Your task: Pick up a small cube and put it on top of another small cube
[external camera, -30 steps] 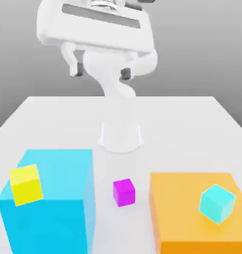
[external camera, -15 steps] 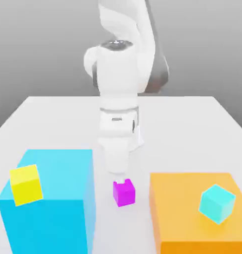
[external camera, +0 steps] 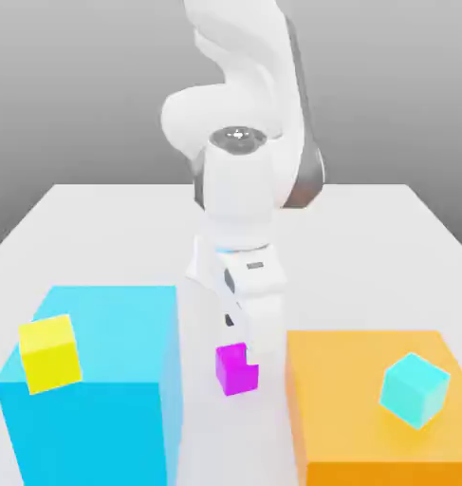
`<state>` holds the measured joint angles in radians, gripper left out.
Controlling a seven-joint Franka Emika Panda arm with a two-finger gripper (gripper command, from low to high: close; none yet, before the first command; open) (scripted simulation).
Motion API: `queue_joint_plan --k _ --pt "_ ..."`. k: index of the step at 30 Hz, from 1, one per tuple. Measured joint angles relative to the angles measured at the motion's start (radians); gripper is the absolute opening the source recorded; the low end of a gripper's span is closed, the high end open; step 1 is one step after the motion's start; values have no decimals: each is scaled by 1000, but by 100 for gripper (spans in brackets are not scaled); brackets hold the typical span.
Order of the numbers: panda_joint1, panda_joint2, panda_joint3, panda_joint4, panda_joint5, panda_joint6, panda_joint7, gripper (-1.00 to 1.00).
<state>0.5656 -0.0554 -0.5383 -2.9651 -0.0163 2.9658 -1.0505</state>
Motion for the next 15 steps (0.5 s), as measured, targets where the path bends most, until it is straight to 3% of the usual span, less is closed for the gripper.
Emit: queue_joint_plan --k 6,11,15 --pt "48 78 44 19 310 46 -216 0" --pt "-56 165 219 49 605 78 -433 0" --pt "-172 241 372 74 768 115 -562 0"
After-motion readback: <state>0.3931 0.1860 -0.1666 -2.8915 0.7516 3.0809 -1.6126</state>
